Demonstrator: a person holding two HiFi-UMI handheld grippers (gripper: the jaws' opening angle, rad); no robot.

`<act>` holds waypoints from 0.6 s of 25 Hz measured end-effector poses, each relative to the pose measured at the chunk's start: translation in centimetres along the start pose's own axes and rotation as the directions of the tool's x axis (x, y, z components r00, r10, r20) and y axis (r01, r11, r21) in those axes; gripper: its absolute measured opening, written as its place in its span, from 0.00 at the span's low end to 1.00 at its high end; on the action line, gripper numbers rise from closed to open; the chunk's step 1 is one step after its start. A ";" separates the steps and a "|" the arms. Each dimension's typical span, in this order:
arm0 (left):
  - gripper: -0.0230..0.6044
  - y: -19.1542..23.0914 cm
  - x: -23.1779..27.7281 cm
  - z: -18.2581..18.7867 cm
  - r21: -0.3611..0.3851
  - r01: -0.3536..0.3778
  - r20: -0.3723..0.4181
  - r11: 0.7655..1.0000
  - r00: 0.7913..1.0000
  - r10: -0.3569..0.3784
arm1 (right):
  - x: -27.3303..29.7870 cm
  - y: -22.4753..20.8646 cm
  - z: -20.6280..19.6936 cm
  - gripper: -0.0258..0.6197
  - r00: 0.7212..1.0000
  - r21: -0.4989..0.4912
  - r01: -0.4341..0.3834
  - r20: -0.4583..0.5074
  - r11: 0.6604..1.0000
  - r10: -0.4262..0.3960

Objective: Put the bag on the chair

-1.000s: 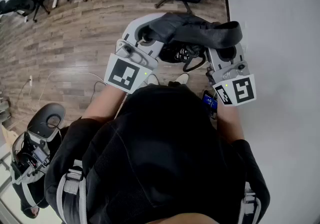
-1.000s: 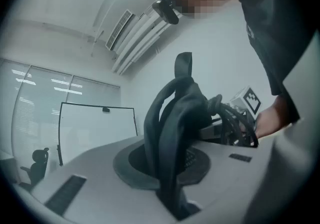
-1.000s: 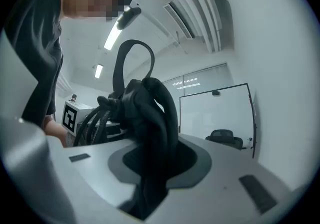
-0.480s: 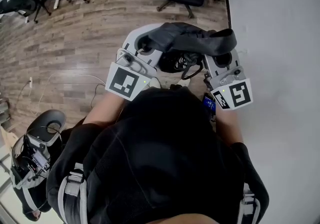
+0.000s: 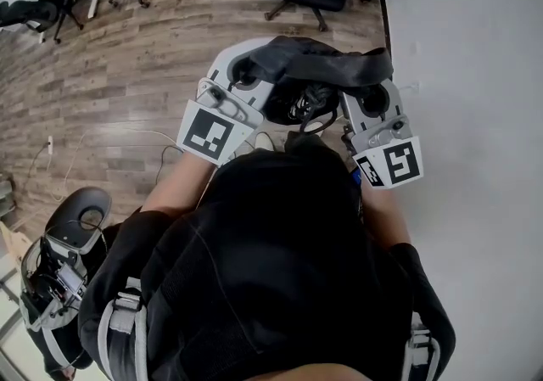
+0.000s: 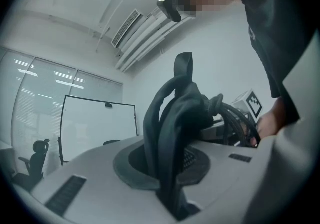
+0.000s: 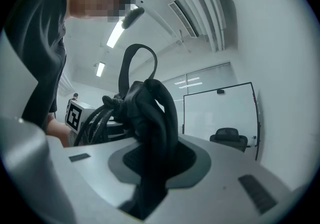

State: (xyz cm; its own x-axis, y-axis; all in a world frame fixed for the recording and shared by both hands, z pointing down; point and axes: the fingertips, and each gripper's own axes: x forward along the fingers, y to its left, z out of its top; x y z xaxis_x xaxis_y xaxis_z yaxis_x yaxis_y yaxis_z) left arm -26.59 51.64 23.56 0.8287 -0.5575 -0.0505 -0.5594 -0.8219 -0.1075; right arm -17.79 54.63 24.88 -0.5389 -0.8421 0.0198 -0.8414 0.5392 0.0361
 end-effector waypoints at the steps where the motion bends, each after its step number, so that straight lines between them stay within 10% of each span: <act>1: 0.10 0.1 0.2 -0.3 -0.005 0.005 -0.005 1.000 1.000 -0.005 | 0.1 -0.2 -0.1 0.16 1.000 0.000 0.001 0.000 1.000 -0.001; 15: 0.10 1.9 7.7 -1.9 -0.036 -0.005 -0.021 0.999 1.000 0.005 | 2.2 -7.8 -1.0 0.16 1.000 -0.004 -0.025 0.016 1.000 0.025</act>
State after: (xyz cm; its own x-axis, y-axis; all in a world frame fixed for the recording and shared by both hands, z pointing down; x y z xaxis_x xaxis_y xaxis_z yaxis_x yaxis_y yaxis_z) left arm -21.31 45.58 24.89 0.8256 -0.5635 -0.0302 -0.5641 -0.8226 -0.0714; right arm -12.37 48.54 25.65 -0.5603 -0.8283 0.0043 -0.8276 0.5600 0.0395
